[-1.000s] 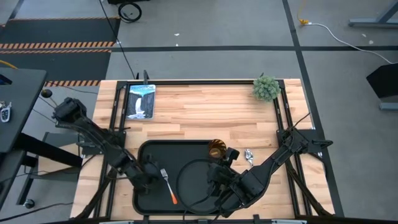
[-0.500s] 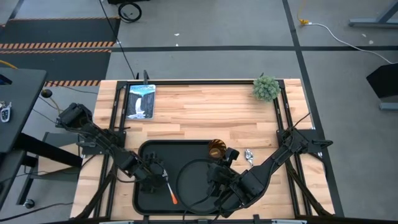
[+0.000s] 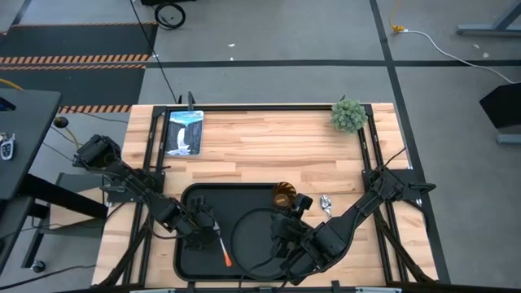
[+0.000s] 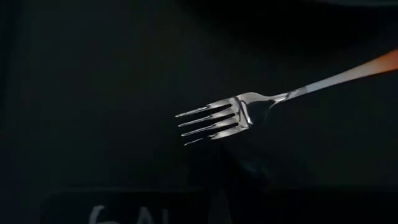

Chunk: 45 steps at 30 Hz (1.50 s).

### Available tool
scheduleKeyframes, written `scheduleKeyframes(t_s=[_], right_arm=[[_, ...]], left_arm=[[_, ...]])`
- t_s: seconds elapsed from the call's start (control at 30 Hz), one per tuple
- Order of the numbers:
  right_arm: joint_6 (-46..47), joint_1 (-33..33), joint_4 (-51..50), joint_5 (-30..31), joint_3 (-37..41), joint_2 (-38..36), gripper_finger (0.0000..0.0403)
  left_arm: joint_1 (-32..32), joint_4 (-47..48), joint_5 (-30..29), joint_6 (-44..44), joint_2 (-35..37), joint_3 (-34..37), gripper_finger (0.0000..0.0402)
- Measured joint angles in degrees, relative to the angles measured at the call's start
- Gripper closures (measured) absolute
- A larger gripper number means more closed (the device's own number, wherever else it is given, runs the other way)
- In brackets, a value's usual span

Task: Pick and place plate/cup/fork/spoon on tray
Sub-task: Put the orange fork on the left side of the black tray

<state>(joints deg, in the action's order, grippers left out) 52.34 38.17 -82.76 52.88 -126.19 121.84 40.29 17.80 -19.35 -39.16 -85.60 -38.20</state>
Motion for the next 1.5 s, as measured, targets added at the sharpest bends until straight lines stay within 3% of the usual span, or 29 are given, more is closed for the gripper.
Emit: scheduleKeyframes(t_s=[0.73,0.9,1.03,1.23,1.5], right_arm=[[0.0,0.0,0.2,0.1,0.0,0.0,0.0321],[-0.2,0.1,0.2,0.0,0.0,0.0,0.0321],[-0.9,0.1,0.5,0.1,0.0,0.0,0.0321],[-2.5,0.1,2.3,0.9,0.0,0.0,0.0321],[-4.1,0.1,3.2,0.9,0.0,0.0,0.0321]], left_arm=[[0.0,0.3,-13.2,3.5,0.1,0.0,0.0363],[0.0,2.6,-8.4,8.1,0.7,-0.1,0.0363],[0.0,5.6,-4.8,6.5,0.6,-0.7,0.0363],[-0.9,4.3,-4.0,0.9,-1.5,-0.7,0.0363],[-2.8,-0.4,-3.9,1.2,-2.9,-0.7,0.0363]])
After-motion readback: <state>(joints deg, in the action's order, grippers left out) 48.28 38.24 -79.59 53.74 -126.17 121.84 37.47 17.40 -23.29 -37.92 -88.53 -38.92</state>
